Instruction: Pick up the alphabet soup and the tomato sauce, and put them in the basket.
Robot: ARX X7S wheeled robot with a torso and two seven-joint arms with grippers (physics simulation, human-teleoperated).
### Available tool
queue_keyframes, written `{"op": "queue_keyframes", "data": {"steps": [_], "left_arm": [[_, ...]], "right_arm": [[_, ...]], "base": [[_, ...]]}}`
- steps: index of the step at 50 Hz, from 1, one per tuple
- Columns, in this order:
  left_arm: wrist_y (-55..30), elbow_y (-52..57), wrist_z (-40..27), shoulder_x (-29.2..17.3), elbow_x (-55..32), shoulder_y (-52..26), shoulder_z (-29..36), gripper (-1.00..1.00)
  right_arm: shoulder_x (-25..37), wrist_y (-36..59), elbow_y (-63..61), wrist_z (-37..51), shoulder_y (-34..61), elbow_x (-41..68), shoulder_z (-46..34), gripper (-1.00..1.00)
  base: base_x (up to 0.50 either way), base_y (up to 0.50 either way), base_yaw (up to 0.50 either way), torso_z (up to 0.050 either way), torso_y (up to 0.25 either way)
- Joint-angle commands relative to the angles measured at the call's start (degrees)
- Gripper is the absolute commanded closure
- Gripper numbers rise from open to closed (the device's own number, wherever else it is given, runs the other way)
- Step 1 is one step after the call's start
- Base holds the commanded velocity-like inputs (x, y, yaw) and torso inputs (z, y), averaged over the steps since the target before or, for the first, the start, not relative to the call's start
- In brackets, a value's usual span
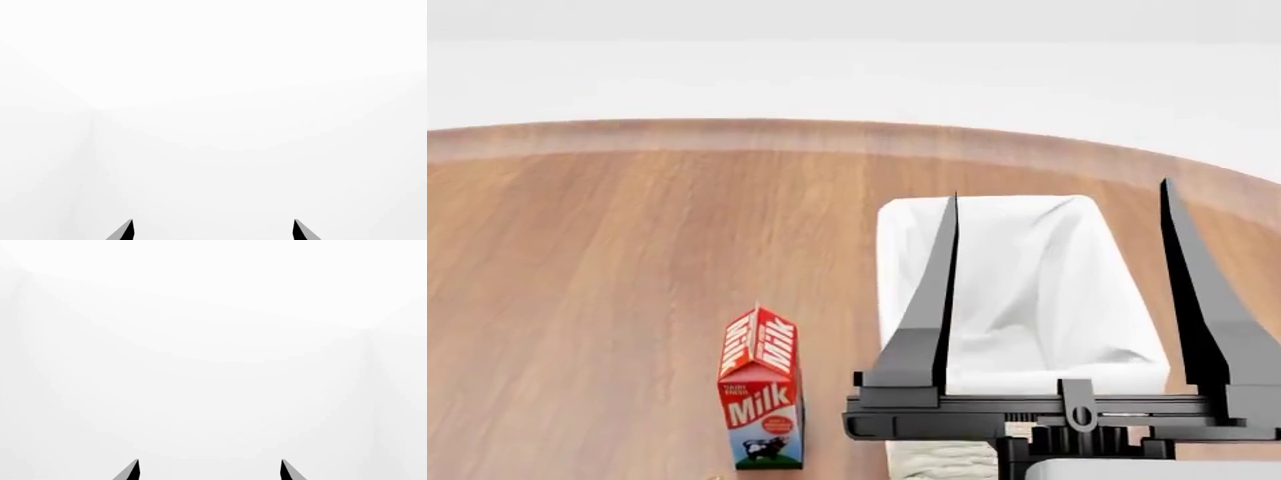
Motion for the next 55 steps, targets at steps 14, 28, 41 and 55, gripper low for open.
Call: {"op": "queue_keyframes", "data": {"steps": [14,28,41,55], "left_arm": [[-0.35,-0.05,0.01,0.34,-0.21,-0.78,0.71,-1.00],[-0.49,-0.54,0.37,0.94,-0.21,-1.22,1.28,-1.00],[-2.01,0.24,0.17,0.96,-1.44,-2.59,1.32,-1.00],[-2.59,0.08,0.49,1.66,-1.28,-3.26,2.14,-1.00]], "right_arm": [[0.53,-1.54,0.98,0.81,-0.62,0.12,-0.81,-1.00],[-0.67,19.29,-5.94,-1.50,5.76,13.42,5.27,-1.00],[-5.21,56.41,-9.17,0.60,11.46,33.91,17.52,-1.00],[7.77,62.57,-3.55,53.27,7.74,100.63,21.85,-1.00]], "base": [[0.28,0.00,0.00,0.000,0.001],[0.04,0.00,0.00,0.000,0.000],[0.00,0.00,0.00,0.000,0.000],[0.00,0.00,0.00,0.000,0.000]]}}
